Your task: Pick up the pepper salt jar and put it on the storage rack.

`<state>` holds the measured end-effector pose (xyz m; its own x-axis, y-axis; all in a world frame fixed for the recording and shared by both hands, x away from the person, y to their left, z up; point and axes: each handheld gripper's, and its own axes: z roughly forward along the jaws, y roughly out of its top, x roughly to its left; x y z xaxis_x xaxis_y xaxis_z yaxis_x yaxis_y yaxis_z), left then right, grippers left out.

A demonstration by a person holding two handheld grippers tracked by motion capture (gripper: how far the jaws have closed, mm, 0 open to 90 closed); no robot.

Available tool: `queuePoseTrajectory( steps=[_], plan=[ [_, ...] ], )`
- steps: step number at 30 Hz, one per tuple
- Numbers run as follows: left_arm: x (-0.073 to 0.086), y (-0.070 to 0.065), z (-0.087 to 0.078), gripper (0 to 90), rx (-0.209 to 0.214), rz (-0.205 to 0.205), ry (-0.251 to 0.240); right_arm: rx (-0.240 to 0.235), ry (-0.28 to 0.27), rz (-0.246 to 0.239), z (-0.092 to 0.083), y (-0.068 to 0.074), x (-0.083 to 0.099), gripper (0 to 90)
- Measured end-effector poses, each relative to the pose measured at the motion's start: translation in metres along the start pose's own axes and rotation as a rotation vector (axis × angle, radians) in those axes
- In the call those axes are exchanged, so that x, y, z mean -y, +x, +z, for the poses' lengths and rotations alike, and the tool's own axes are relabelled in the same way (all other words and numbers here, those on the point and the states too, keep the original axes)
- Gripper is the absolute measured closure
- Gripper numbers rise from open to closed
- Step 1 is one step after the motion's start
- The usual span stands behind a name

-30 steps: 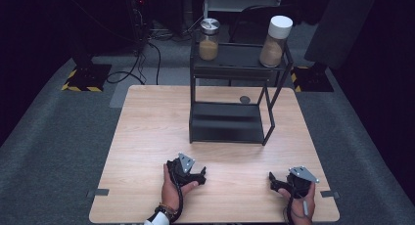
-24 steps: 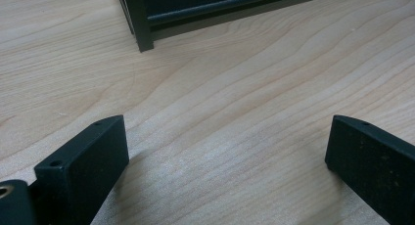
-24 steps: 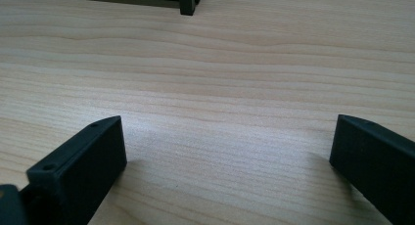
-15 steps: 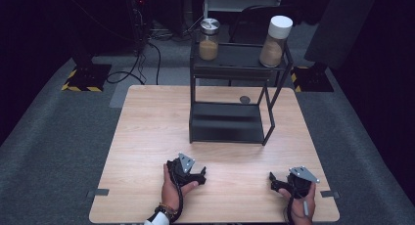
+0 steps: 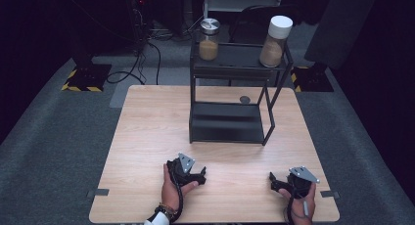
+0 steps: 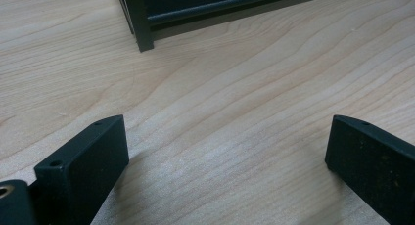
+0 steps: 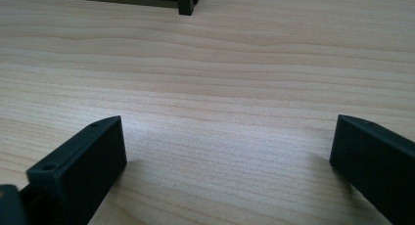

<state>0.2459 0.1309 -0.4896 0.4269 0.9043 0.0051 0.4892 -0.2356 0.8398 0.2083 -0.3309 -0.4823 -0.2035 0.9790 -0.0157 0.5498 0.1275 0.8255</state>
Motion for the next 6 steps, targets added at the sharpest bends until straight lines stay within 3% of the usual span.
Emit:
queuePoseTrajectory(
  steps=[6],
  plan=[
    [-0.0001,0.0000,0.0000,2.1,-0.001,0.001,0.000,-0.008,0.000,-0.006,-0.0004,-0.0019,0.0003,0.0]
  ],
)
